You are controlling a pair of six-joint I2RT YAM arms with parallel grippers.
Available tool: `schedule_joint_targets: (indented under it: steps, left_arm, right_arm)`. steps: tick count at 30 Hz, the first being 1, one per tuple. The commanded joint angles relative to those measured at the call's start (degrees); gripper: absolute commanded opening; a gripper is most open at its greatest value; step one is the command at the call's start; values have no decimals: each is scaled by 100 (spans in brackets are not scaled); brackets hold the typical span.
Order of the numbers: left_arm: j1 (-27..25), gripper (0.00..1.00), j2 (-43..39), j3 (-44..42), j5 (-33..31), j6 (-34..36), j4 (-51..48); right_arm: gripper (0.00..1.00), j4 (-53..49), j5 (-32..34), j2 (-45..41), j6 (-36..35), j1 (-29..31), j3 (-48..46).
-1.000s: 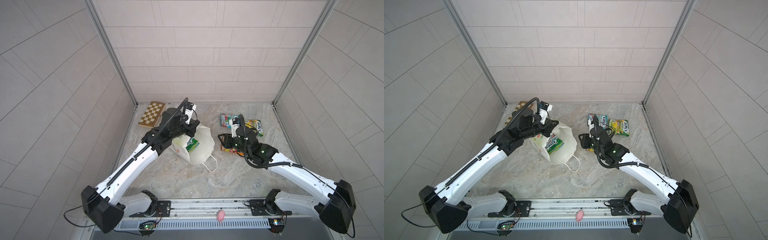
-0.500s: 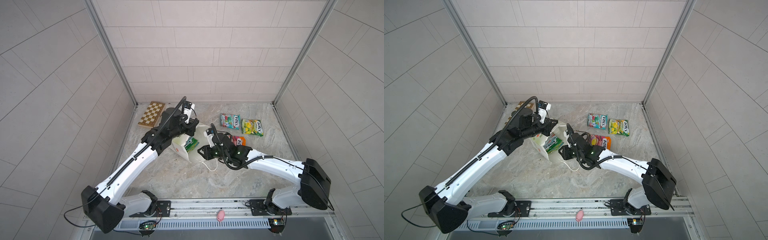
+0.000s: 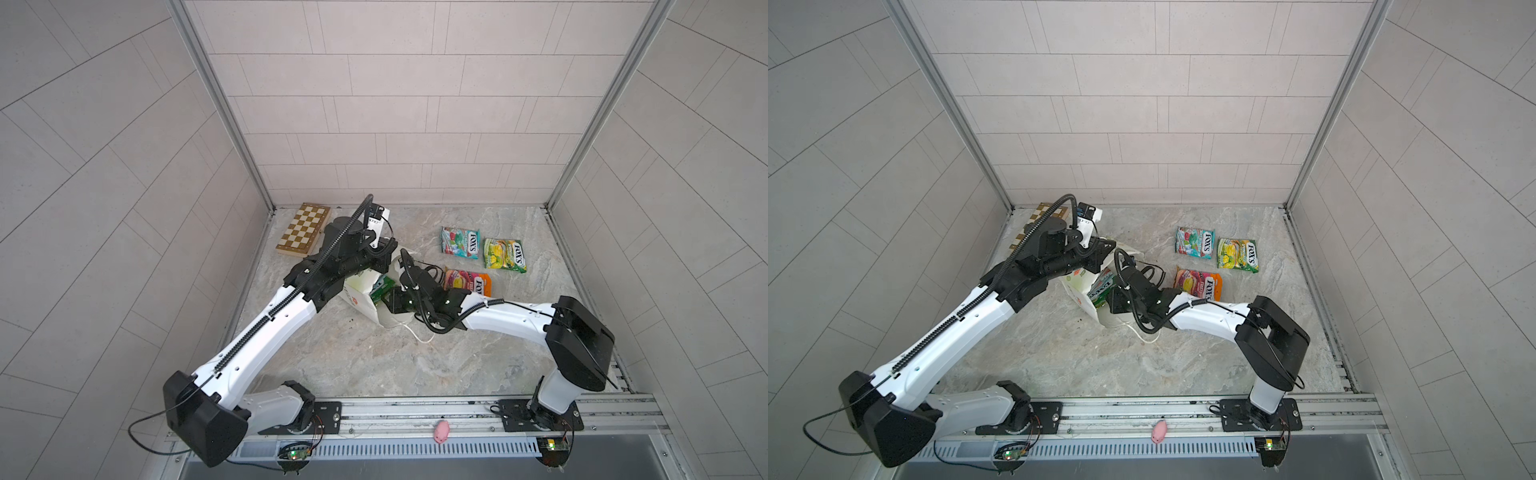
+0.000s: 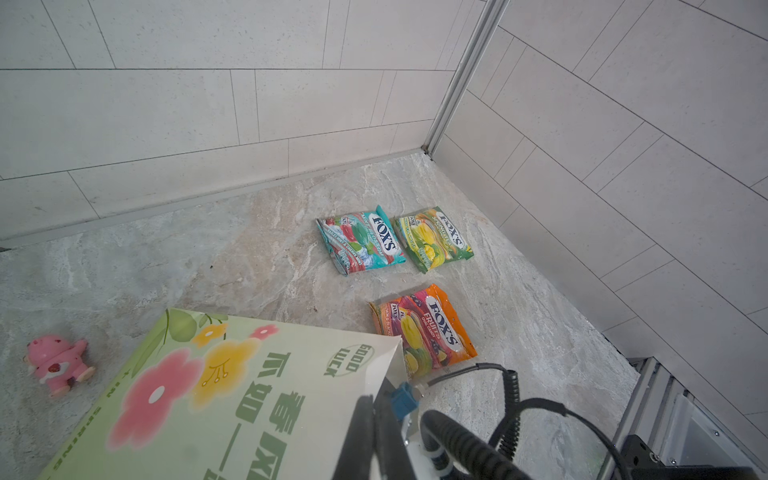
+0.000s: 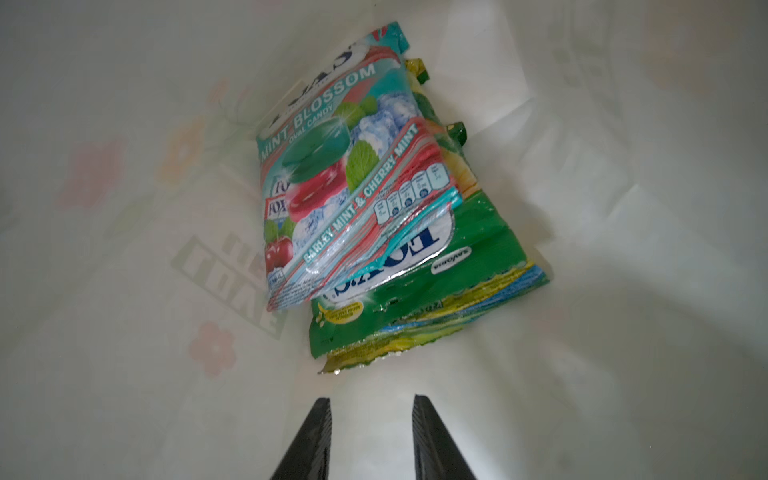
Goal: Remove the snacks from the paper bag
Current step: 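Reach the right gripper into the bag and close on the teal Mint Blossom packet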
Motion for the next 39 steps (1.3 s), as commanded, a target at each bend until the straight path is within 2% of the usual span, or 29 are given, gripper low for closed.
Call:
schedule_joint_targets:
  steps: [1, 17, 39]
  left_arm:
    - [-23, 0, -87, -58, -57, -25, 165]
    - [-31, 0, -134, -79, -81, -18, 165]
    - [-100, 0, -100, -76, -48, -25, 165]
  right_arm:
    - [34, 205, 436, 229, 425, 31, 276]
    - [40, 158, 932, 964, 1022, 44, 903]
    - [40, 371, 1047, 1706, 1176, 35, 1503]
